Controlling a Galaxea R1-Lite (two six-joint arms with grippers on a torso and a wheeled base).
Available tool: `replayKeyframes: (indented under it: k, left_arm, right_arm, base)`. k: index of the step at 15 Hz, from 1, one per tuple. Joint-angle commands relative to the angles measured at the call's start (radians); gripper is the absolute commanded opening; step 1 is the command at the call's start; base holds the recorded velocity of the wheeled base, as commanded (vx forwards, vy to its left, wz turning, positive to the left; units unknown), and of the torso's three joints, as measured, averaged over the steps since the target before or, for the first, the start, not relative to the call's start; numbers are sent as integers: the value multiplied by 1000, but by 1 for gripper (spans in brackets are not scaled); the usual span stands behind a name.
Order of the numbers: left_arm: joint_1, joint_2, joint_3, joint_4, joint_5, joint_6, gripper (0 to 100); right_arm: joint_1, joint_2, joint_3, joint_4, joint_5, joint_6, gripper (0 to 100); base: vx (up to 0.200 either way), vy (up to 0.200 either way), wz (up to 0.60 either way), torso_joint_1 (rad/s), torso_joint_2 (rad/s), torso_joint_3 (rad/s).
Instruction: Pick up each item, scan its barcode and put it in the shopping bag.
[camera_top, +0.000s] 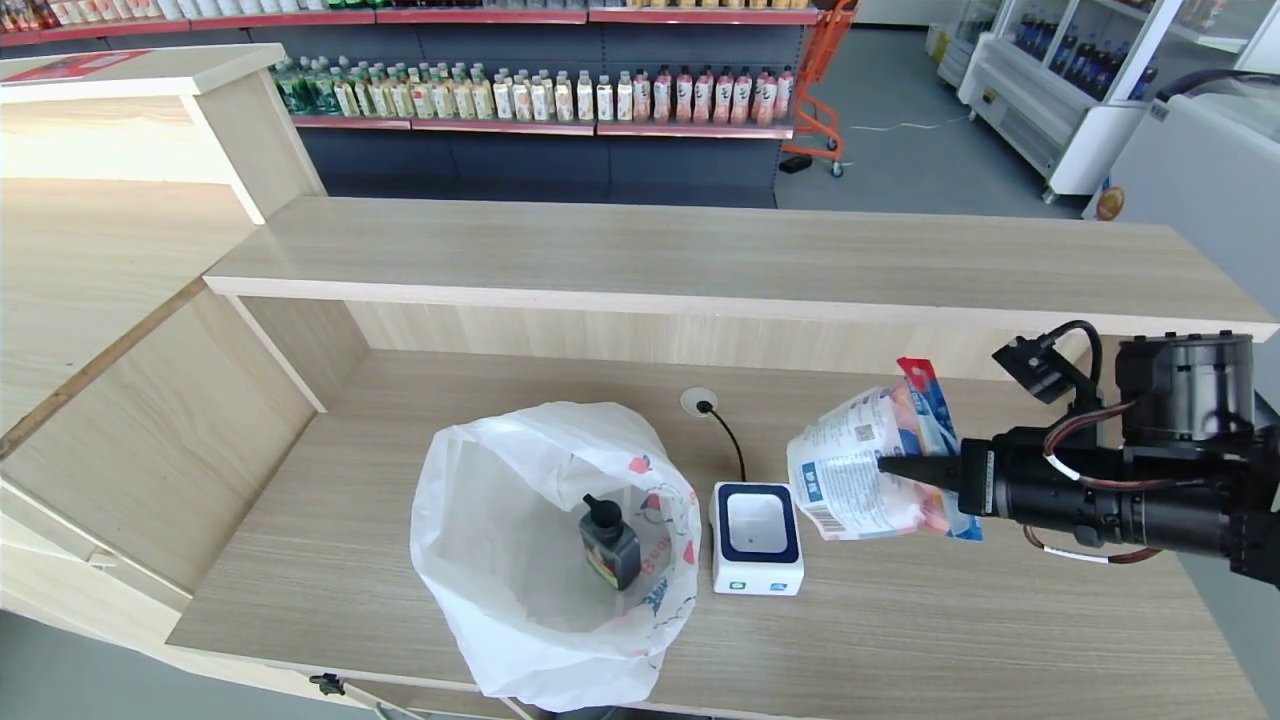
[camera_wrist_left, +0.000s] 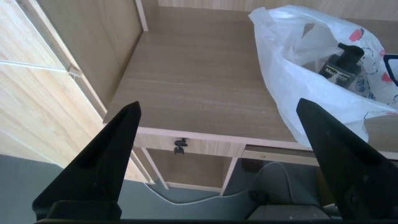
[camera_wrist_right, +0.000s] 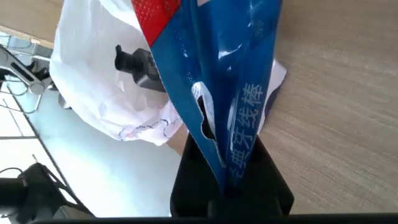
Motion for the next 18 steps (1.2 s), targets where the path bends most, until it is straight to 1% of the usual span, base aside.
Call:
replayKeyframes:
  k: [1, 4, 6, 8, 10, 13, 14, 15, 17, 18]
  left_arm:
    - [0, 0, 0, 0, 1, 0, 100]
    - [0, 0, 0, 0, 1, 0, 100]
    - [0, 0, 0, 0, 0, 0, 100]
    - [0, 0, 0, 0, 1, -5, 100]
    - [0, 0, 0, 0, 1, -5, 100]
    - [0, 0, 0, 0, 1, -5, 100]
    - [0, 0, 0, 0, 1, 1, 100]
    - [0, 0, 0, 0, 1, -3, 100]
    - [0, 0, 0, 0, 1, -2, 100]
    - [0, 0, 0, 0, 1, -2, 100]
  right_arm:
    - [32, -78, -7, 5, -22, 51, 0]
    - [35, -96, 0, 11, -19, 60, 0]
    - [47, -121, -1, 13, -14, 114, 0]
    - [50, -128, -3, 13, -10, 131, 0]
    - [53, -128, -7, 14, 41, 131, 0]
    - [102, -128, -6, 48, 47, 131, 0]
    - [133, -127, -7, 65, 47, 131, 0]
    - [153, -121, -6, 65, 47, 131, 0]
    - [190, -118, -3, 65, 49, 129, 0]
    - [223, -118, 3, 63, 58, 126, 0]
  base:
    - [0, 0, 0, 0, 0, 0]
    - [0, 0, 0, 0, 0, 0]
    - [0, 0, 0, 0, 0, 0]
    - [0, 200, 0, 2, 2, 0]
    - [0, 200, 0, -2, -2, 10]
    - [0, 200, 0, 9, 5, 5]
    - [0, 200, 0, -2, -2, 7]
    - [0, 200, 0, 17, -2, -2]
    - [0, 0, 0, 0, 0, 0]
    - [0, 0, 0, 0, 0, 0]
